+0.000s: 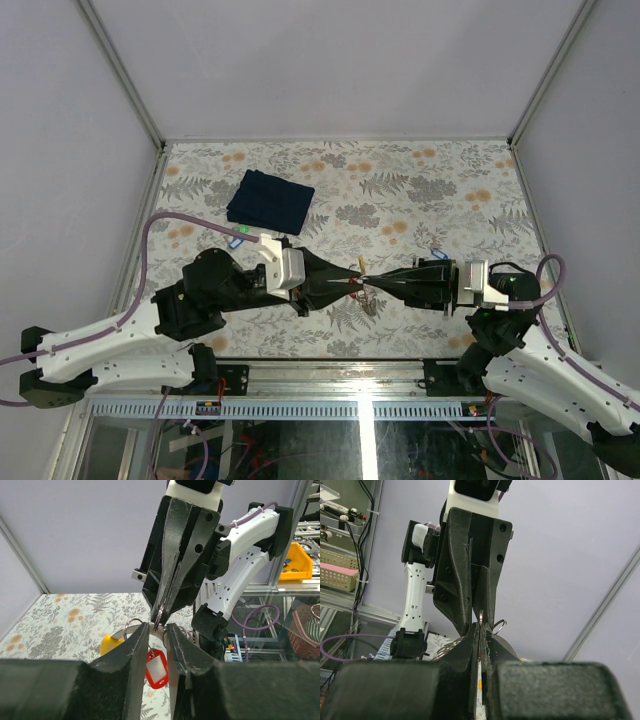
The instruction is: Put the keys on the keyring
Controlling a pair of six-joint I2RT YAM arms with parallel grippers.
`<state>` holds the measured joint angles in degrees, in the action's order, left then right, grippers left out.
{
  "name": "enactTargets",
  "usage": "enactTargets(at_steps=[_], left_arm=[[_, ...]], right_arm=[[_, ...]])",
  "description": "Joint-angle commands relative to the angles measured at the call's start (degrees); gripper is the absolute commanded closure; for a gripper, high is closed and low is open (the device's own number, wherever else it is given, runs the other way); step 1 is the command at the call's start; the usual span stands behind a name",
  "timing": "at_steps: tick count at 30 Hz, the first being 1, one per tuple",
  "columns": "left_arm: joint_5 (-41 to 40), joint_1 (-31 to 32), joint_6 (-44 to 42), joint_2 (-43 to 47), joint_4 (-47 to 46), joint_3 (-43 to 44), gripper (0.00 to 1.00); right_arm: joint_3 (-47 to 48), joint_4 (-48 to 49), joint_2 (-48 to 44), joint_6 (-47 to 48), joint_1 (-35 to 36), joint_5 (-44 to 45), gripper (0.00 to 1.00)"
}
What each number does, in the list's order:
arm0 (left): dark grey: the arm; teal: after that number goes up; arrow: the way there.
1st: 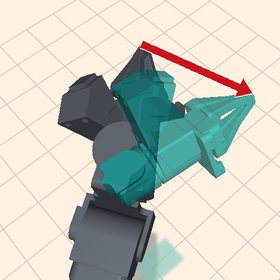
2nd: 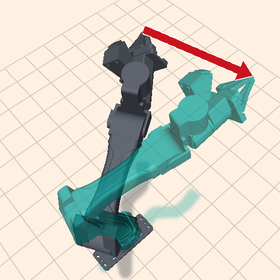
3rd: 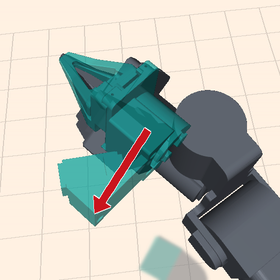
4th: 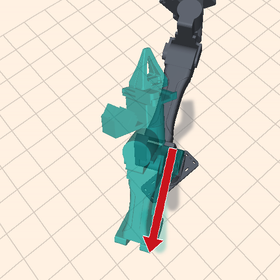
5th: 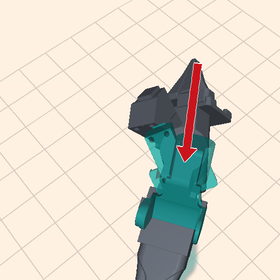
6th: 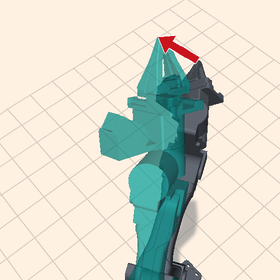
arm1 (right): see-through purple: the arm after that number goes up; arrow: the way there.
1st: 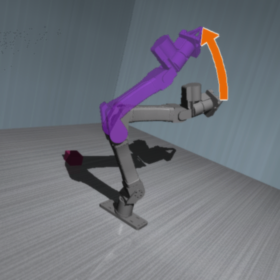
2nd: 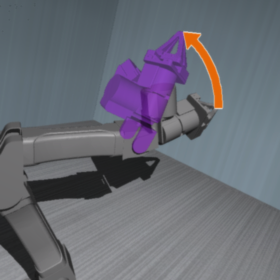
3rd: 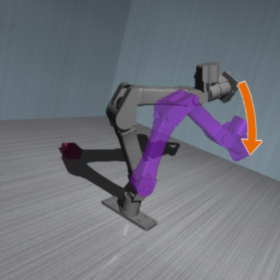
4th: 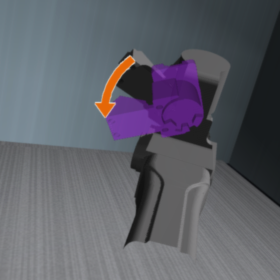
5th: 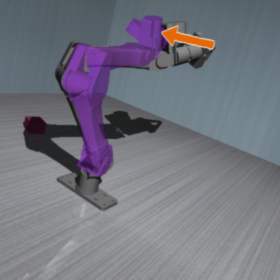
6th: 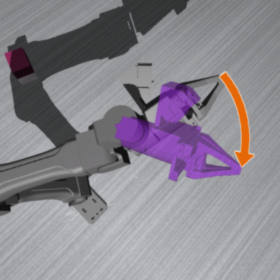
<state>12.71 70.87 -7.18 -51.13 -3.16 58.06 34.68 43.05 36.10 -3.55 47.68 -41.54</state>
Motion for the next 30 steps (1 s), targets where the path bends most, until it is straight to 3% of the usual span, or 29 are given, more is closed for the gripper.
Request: enactTargets(at_steps=[1, 4, 8, 11, 20, 30], left_arm=[[1.74, -0.01, -0.90, -0.23, -2.87, 2.29, 0.80], [1.67, 0.05, -1.14, -0.33, -2.59, 2.51, 0.85], [1.63, -0.01, -1.33, -0.87, -1.52, 3.65, 1.00], [1.85, 0.04, -1.56, -1.50, 1.56, 5.52, 1.00], [-1.82, 0.01, -1.23, -3.95, 17.95, 14.61, 1.00], [-5.87, 0.05, 1.39, -11.96, 38.38, 26.21, 1.00]], right_arm=[[3.05, 2.58, -0.04, -0.67, 0.29, -0.56, 1.00], [3.03, 2.27, -0.01, -0.61, 0.26, -0.73, 1.00], [3.11, 1.11, -0.24, 0.11, 0.26, -0.61, 1.00], [3.36, -0.92, -1.00, 1.53, 0.29, 0.03, 0.97], [4.49, -13.02, -7.16, 9.31, 0.31, 4.88, 0.68], [5.85, -25.40, -10.87, 12.95, 0.26, 10.56, 0.65]])
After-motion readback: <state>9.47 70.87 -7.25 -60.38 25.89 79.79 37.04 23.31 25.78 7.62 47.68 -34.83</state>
